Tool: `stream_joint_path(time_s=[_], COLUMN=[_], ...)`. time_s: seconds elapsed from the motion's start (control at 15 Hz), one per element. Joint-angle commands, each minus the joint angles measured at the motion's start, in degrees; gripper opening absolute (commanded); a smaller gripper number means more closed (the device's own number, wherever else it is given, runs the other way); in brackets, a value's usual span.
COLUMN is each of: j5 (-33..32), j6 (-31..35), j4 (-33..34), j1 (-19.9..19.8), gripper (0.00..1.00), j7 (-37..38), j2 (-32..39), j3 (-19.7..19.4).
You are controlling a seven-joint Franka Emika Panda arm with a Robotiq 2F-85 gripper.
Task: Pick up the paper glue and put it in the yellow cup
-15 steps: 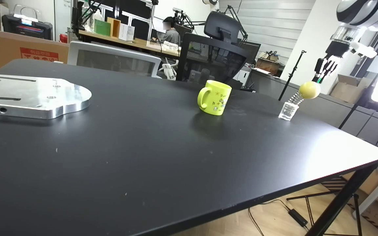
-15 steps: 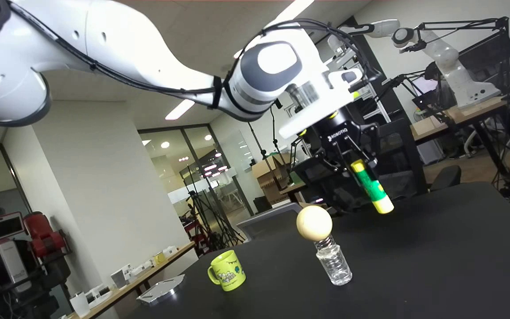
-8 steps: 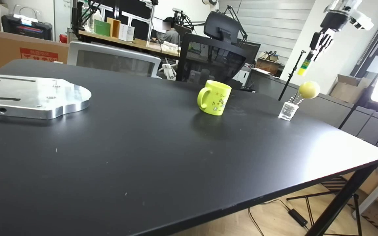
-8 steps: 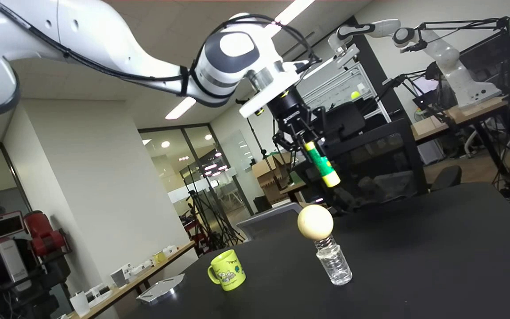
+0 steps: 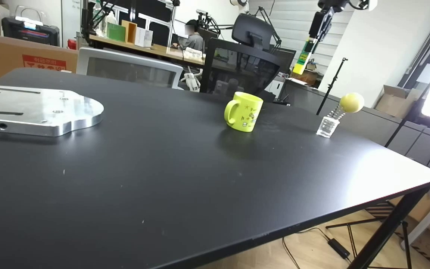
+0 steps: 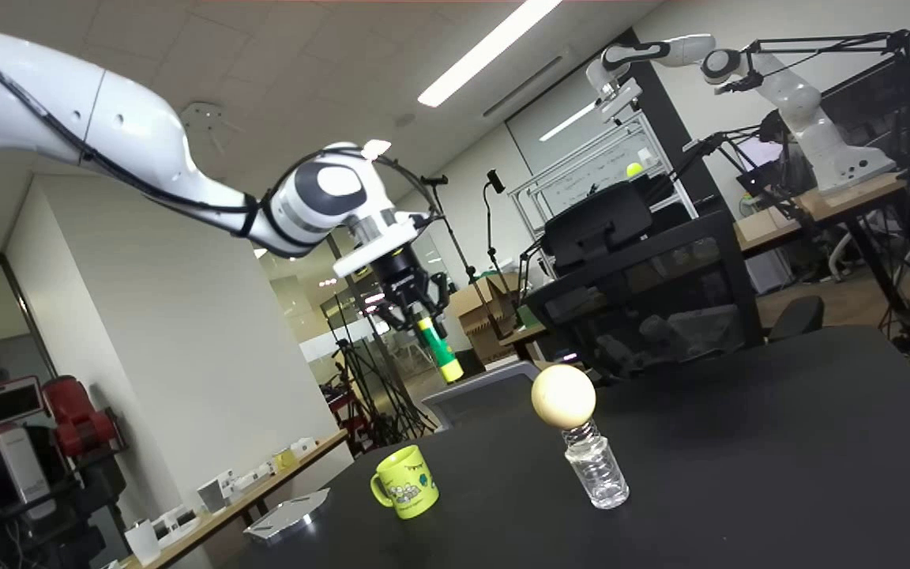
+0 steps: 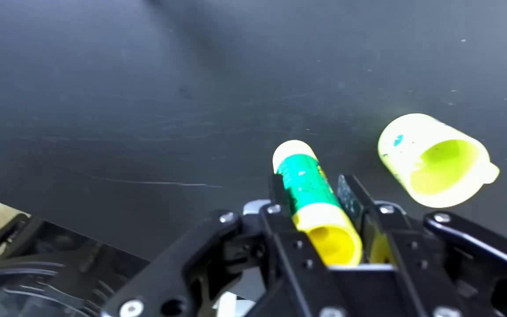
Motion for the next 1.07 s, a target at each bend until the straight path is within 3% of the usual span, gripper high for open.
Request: stream_joint_path(time_s=[0.0,0.47,0.53,0.93,1.0], j5=[-2.16,-0.22,-0.69,-0.66,-1.60], j6=[0.79,3.83,2.09,3.29,3.18], j4=[-7.58,-13.51,-10.47,-11.61,-10.76], j1=[5.19,9.81,10.00,9.90,9.96], gripper=[0.09,0.09,0.34,0.34,0.09], j7=[2.19,-0.01,0.25,0.06,0.01], j2=[-5.56,-6.96,-4.77,-4.88,-4.13], j3=[3.19,7.85,7.73,7.98,7.59])
